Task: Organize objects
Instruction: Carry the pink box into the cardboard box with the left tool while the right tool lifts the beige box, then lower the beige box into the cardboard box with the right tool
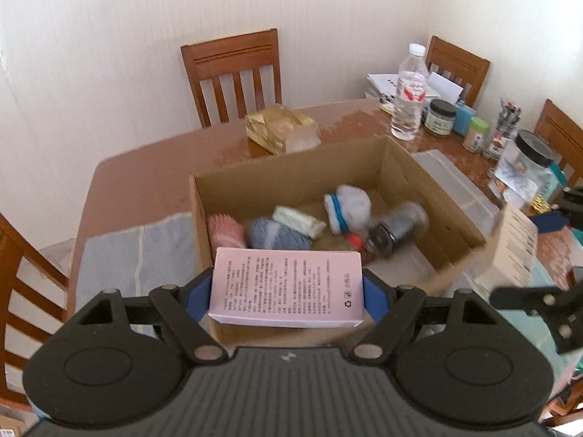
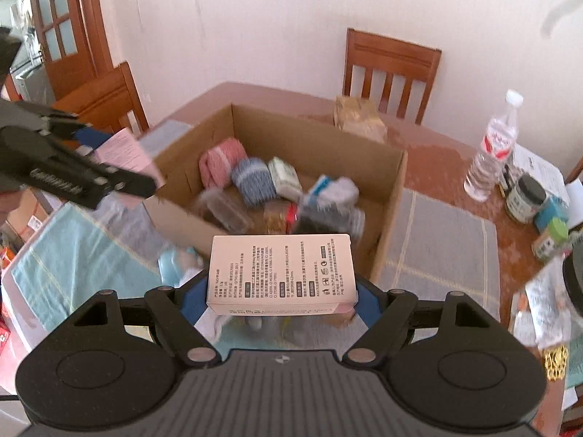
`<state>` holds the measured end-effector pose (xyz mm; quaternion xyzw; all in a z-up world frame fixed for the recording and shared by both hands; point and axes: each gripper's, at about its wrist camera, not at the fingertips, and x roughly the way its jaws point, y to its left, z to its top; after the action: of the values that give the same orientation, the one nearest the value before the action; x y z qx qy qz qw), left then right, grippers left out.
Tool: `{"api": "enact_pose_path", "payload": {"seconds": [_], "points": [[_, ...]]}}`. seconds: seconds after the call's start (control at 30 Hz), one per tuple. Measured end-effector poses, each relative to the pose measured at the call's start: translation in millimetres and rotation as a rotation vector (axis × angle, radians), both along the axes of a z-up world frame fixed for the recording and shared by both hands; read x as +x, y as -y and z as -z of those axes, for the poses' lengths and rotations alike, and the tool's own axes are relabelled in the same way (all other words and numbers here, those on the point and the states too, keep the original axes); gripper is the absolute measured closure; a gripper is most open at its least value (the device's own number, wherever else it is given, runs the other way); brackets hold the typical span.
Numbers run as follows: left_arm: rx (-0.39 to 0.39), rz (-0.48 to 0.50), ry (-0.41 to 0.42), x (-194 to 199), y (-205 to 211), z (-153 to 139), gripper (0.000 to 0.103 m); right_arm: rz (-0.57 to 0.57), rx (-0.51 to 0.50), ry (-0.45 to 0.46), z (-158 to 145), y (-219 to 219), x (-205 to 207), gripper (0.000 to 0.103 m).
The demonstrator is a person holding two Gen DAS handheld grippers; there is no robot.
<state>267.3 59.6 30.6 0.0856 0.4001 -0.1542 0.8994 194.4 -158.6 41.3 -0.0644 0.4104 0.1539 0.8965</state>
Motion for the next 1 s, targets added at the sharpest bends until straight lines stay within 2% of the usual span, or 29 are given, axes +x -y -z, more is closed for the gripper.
{"api": "enact_pose_path", "payload": {"seconds": [0.03,0.17,0.63,0.83,1.0], "points": [[0.000,0.000,0.000,6.4,-0.5,0.7,0.020,0.000,0.001,0.008,-1.9,-1.5,2.5,0.020],[0.001,-0.023,-0.008,18.9,-5.5,5.4,0.005,0.004,0.014,0.031,-8.3,-6.7,13.8,0.020],[0.015,-0.057,-0.022,-2.5,-35.1,18.6,0.003,-0.017,0.000,-0.001,2.7,-28.4,48.6,0.020],[-0.043,-0.086,-0.059,-12.3,-52.6,29.2,0.003,-0.044,-0.016,-0.012,7.3,-43.2,66.1,0.020],[-0.043,-0.132,-0.039,-20.5,-68.4,32.8,0.003,-0.088,-0.045,-0.022,12.7,-60.8,84.0,0.020]]}}
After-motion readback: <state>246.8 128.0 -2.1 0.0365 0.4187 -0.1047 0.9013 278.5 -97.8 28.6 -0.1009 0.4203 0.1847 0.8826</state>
